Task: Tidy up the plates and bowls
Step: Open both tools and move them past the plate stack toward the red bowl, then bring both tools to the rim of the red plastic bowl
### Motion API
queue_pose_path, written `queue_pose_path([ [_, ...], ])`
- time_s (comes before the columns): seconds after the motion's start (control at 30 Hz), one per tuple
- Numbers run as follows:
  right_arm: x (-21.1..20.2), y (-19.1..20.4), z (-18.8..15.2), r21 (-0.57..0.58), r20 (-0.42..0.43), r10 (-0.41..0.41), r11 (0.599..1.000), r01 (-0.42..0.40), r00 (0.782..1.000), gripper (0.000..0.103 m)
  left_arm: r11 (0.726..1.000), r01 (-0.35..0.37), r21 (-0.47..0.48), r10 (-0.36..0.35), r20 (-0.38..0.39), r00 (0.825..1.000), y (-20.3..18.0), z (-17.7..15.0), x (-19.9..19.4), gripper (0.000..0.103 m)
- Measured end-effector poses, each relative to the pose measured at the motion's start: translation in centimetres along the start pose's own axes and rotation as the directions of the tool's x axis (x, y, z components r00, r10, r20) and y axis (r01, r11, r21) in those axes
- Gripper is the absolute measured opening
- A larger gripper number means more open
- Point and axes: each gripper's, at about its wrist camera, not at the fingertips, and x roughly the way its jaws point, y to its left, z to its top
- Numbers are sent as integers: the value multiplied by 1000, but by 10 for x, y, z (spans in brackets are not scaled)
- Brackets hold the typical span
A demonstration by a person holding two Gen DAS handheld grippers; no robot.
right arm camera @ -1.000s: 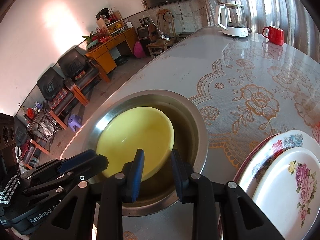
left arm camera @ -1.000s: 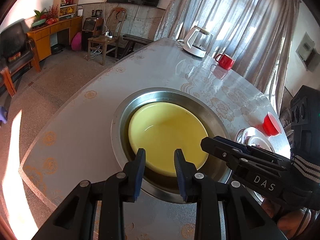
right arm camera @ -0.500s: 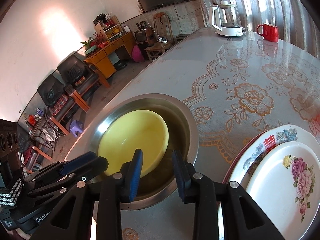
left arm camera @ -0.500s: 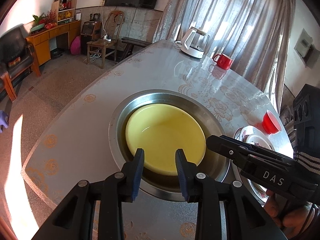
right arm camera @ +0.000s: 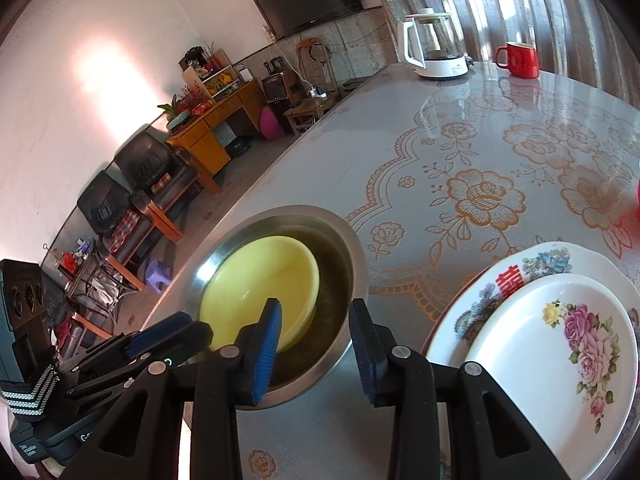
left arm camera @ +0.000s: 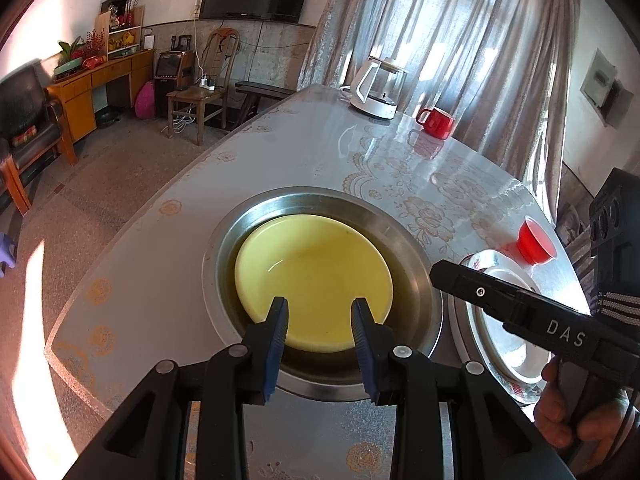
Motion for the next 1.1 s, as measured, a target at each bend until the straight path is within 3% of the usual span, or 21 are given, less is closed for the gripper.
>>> queue_pose_path([
  [0.57, -37, -56, 4, 139, 78, -69, 989, 57, 995, 37, 997, 32, 69, -32, -4, 999, -28, 4, -2, 34],
  [1.1, -98, -153, -13, 368, 147, -224, 917, 157, 964, 38, 980, 83, 180, -77, -38, 996, -83, 12, 18, 40],
])
